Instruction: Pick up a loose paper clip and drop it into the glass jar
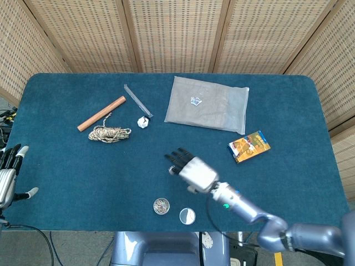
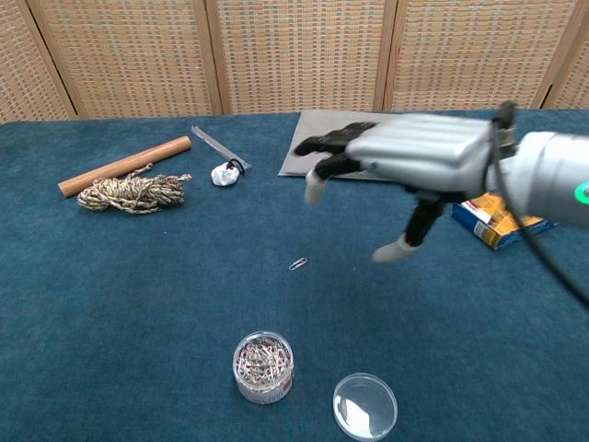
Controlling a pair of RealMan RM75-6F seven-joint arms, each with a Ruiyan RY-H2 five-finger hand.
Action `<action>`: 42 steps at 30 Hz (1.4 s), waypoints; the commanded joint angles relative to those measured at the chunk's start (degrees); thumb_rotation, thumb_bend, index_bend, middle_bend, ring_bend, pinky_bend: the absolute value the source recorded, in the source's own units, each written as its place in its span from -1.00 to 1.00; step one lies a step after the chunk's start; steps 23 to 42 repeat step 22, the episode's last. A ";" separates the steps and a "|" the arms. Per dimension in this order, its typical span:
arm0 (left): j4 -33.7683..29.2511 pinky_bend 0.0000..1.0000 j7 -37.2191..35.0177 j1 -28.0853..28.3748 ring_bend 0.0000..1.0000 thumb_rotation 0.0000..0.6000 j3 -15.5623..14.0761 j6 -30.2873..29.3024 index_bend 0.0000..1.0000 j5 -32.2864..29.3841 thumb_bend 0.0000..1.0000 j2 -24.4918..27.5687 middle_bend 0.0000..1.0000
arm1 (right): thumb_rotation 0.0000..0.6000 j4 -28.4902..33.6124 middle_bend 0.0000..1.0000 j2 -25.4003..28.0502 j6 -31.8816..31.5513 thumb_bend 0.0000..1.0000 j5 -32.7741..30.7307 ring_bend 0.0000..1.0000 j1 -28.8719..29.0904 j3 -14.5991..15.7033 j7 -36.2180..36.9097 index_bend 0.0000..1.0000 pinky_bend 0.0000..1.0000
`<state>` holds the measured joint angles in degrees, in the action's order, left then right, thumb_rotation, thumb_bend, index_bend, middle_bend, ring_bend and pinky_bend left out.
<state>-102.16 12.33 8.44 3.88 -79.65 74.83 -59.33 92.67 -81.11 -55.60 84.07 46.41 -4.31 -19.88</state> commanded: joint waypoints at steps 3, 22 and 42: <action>0.13 -1.00 -0.85 -0.75 -1.00 1.00 -0.69 -1.06 -1.00 1.69 -1.00 0.15 -1.00 | 1.00 -5.26 -1.00 9.54 -12.17 -1.00 -2.98 -1.00 -12.05 2.60 6.53 -1.00 -1.00; 1.73 -1.00 -4.00 -3.93 -1.00 1.00 -2.65 -6.13 -1.00 7.53 -1.00 -0.33 -1.00 | 1.00 -13.00 -1.00 11.40 -29.81 -1.00 0.19 -1.00 -28.61 5.16 22.14 -1.00 -1.00; 1.73 -1.00 -4.00 -3.93 -1.00 1.00 -2.65 -6.13 -1.00 7.53 -1.00 -0.33 -1.00 | 1.00 -13.00 -1.00 11.40 -29.81 -1.00 0.19 -1.00 -28.61 5.16 22.14 -1.00 -1.00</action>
